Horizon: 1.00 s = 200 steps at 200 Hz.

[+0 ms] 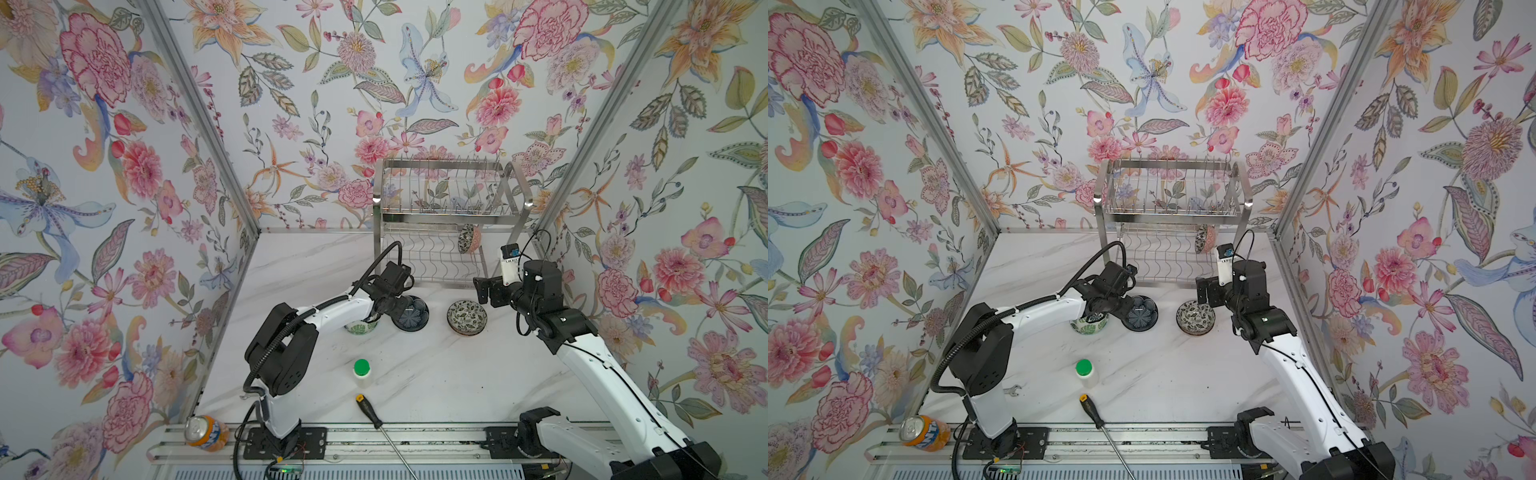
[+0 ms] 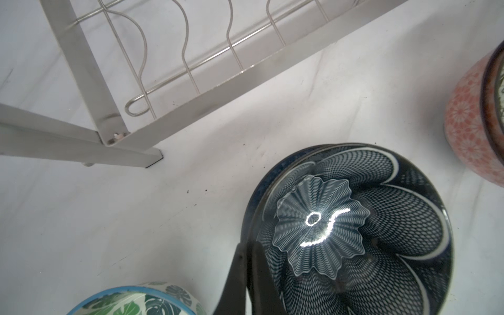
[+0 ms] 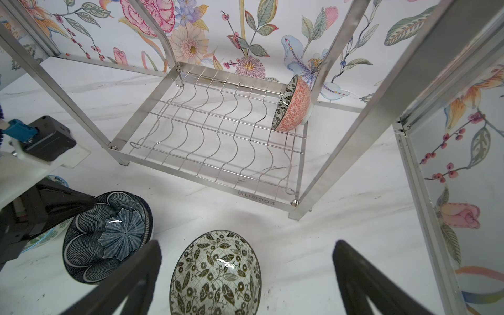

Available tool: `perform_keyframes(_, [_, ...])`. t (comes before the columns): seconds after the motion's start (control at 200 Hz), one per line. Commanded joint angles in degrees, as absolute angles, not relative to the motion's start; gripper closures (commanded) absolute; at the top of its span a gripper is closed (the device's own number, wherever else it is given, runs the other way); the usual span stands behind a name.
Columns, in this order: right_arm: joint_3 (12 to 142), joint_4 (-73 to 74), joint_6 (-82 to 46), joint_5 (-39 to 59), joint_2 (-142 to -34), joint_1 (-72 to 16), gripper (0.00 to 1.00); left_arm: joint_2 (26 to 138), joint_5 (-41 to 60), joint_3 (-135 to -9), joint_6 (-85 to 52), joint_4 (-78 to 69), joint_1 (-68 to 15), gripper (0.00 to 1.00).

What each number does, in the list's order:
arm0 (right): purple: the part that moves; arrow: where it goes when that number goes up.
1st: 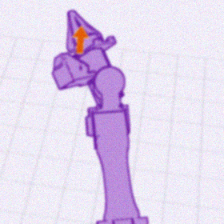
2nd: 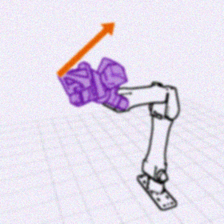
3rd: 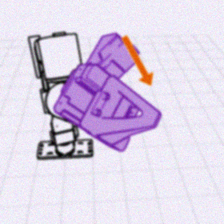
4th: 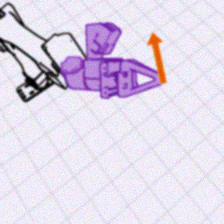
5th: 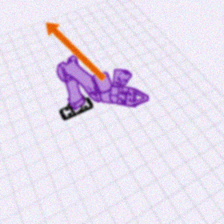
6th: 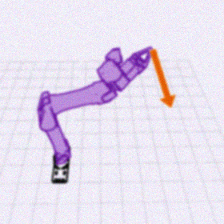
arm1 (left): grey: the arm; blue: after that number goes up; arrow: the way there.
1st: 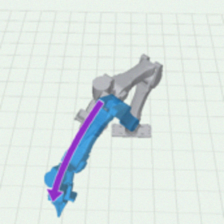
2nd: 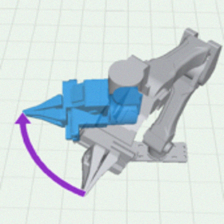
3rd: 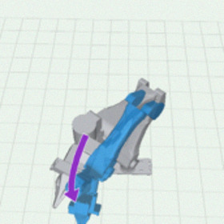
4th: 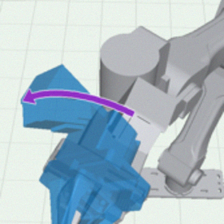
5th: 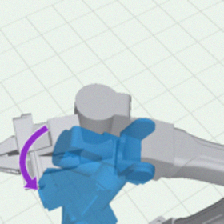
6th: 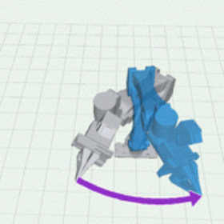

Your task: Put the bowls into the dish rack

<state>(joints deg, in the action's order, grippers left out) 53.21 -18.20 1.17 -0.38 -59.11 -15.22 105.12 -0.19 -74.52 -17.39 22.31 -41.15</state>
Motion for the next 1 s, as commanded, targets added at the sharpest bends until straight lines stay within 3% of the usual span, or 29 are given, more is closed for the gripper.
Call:
perform_keyframes(0.0, [52.39,-17.42,0.28,0.44,-58.35,-14.83,0.01,104.21,-0.53,-74.46,-16.88,25.44,-40.79,1.0])
perform_keyframes(0.996, [52.58,-17.44,0.26,0.77,-59.14,-14.79,0.01,97.34,3.68,-74.63,-16.92,21.37,-40.3,1.0])
